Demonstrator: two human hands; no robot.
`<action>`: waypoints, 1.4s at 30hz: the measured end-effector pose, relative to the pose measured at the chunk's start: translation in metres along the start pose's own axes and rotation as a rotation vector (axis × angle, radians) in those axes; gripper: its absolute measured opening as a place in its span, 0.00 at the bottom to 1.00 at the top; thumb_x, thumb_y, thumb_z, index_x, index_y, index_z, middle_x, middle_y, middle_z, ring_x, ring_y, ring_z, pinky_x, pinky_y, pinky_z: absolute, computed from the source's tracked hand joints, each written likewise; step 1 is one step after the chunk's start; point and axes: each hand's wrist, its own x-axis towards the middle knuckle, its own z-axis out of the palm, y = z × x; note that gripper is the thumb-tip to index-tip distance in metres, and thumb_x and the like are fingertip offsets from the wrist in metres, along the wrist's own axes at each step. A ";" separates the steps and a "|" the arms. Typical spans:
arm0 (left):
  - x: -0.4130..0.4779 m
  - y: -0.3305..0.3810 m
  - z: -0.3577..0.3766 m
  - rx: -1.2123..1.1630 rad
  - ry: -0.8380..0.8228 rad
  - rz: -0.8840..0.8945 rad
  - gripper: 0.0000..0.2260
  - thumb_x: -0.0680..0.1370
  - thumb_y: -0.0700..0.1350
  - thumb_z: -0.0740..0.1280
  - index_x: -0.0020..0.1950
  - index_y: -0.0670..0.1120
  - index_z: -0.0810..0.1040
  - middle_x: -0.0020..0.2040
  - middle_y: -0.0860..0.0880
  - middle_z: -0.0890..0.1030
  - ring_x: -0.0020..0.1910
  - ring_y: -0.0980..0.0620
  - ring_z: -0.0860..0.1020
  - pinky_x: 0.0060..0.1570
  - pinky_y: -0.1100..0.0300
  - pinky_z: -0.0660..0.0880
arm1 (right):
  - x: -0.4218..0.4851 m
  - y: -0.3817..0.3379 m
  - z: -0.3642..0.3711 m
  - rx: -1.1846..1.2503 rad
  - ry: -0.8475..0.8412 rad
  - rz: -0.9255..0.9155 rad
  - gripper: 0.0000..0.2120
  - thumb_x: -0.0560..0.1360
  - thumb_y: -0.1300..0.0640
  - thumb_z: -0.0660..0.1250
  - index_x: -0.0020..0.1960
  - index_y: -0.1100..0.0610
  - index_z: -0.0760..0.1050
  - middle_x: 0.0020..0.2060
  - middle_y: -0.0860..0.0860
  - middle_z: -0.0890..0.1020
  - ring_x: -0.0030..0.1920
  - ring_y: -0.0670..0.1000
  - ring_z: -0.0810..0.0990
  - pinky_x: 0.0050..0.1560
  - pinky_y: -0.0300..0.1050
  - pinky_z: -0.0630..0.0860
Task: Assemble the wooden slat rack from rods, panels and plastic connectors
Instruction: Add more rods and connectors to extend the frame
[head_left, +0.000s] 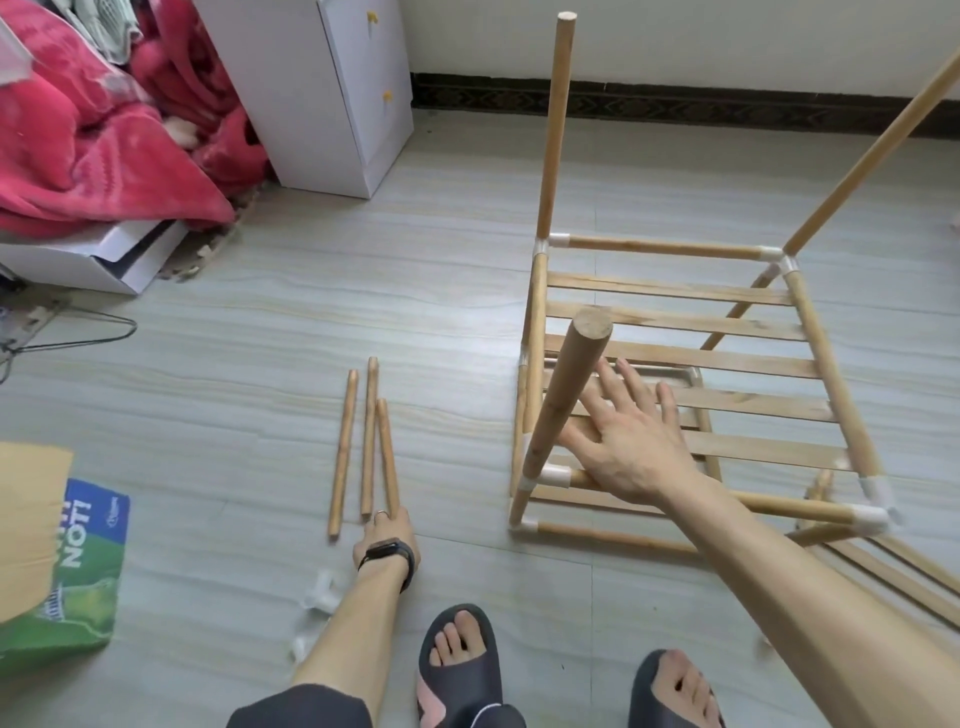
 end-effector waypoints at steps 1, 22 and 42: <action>-0.001 -0.002 0.002 0.012 0.002 0.013 0.17 0.82 0.45 0.54 0.72 0.50 0.67 0.70 0.44 0.70 0.69 0.44 0.70 0.62 0.48 0.71 | 0.000 0.000 -0.001 0.003 -0.002 0.000 0.34 0.73 0.24 0.38 0.77 0.30 0.36 0.82 0.43 0.38 0.81 0.48 0.34 0.79 0.61 0.35; -0.116 -0.038 -0.247 -1.098 0.481 0.185 0.09 0.80 0.48 0.61 0.47 0.44 0.77 0.37 0.47 0.82 0.30 0.48 0.78 0.38 0.53 0.77 | -0.025 -0.004 -0.027 0.426 0.315 -0.016 0.23 0.77 0.47 0.72 0.69 0.54 0.76 0.71 0.54 0.75 0.73 0.55 0.69 0.73 0.51 0.64; -0.400 0.230 -0.306 -0.816 0.504 1.283 0.11 0.83 0.52 0.60 0.59 0.47 0.74 0.45 0.49 0.82 0.44 0.49 0.82 0.50 0.48 0.80 | -0.145 0.087 -0.173 0.906 0.868 0.101 0.22 0.82 0.45 0.64 0.32 0.51 0.66 0.21 0.43 0.68 0.22 0.43 0.66 0.24 0.36 0.64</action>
